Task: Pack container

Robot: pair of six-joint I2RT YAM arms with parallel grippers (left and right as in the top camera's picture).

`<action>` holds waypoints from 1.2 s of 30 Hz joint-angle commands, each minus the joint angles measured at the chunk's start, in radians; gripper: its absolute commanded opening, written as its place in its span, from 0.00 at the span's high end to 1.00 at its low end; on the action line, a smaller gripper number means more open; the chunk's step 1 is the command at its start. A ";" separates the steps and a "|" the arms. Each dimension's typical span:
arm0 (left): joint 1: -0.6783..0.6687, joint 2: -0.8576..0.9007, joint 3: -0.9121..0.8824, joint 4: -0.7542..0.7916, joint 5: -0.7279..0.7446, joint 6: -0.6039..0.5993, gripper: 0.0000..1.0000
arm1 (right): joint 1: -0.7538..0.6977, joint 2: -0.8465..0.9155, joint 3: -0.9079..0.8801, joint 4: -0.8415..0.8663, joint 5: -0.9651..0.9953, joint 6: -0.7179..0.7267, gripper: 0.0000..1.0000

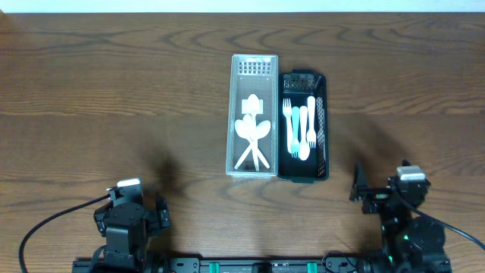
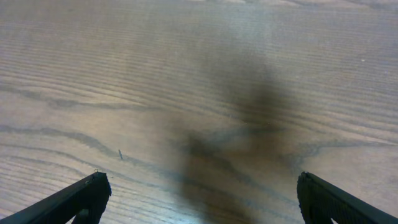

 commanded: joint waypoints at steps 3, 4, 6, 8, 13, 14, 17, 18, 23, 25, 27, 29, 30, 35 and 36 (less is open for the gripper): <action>-0.002 -0.006 0.003 -0.003 -0.009 0.013 0.02 | 0.011 -0.004 -0.194 0.376 -0.010 -0.008 0.01; -0.002 -0.006 0.003 -0.003 -0.009 0.013 0.02 | 0.011 -0.007 -0.227 0.454 -0.010 -0.029 0.01; -0.002 -0.006 0.003 -0.003 -0.009 0.013 0.02 | 0.011 -0.014 -0.263 0.534 -0.006 -0.071 0.01; -0.002 -0.006 0.003 -0.003 -0.009 0.013 0.02 | 0.014 -0.014 -0.264 0.523 -0.006 -0.086 0.01; -0.002 -0.006 0.003 -0.003 -0.009 0.013 0.02 | 0.021 -0.013 -0.263 0.354 -0.014 -0.060 0.01; -0.002 -0.006 0.003 -0.003 -0.009 0.013 0.02 | 0.021 -0.011 -0.263 0.348 -0.016 -0.060 0.01; -0.002 -0.006 0.003 -0.003 -0.009 0.013 0.02 | 0.021 -0.005 -0.263 0.348 -0.018 -0.060 0.01; -0.002 -0.006 0.003 -0.003 -0.009 0.013 0.02 | 0.021 -0.005 -0.263 0.348 -0.018 -0.060 0.01; -0.002 -0.006 0.003 -0.003 -0.009 0.013 0.02 | 0.021 -0.005 -0.263 0.348 -0.018 -0.060 0.01; -0.002 -0.006 0.003 -0.003 -0.009 0.013 0.02 | 0.021 -0.005 -0.263 0.348 -0.018 -0.060 0.01; -0.002 -0.006 0.003 -0.003 -0.009 0.013 0.02 | 0.021 -0.005 -0.263 0.348 -0.018 -0.060 0.01; -0.002 -0.006 0.003 -0.003 -0.009 0.013 0.02 | 0.021 -0.005 -0.263 0.348 -0.018 -0.060 0.01; -0.002 -0.006 0.003 -0.003 -0.009 0.013 0.02 | 0.021 -0.005 -0.263 0.348 -0.018 -0.060 0.01; -0.002 -0.006 0.003 -0.003 -0.009 0.013 0.02 | 0.021 -0.005 -0.263 0.348 -0.018 -0.060 0.01; -0.002 -0.006 0.003 -0.003 -0.009 0.013 0.02 | 0.021 -0.005 -0.263 0.348 -0.018 -0.060 0.01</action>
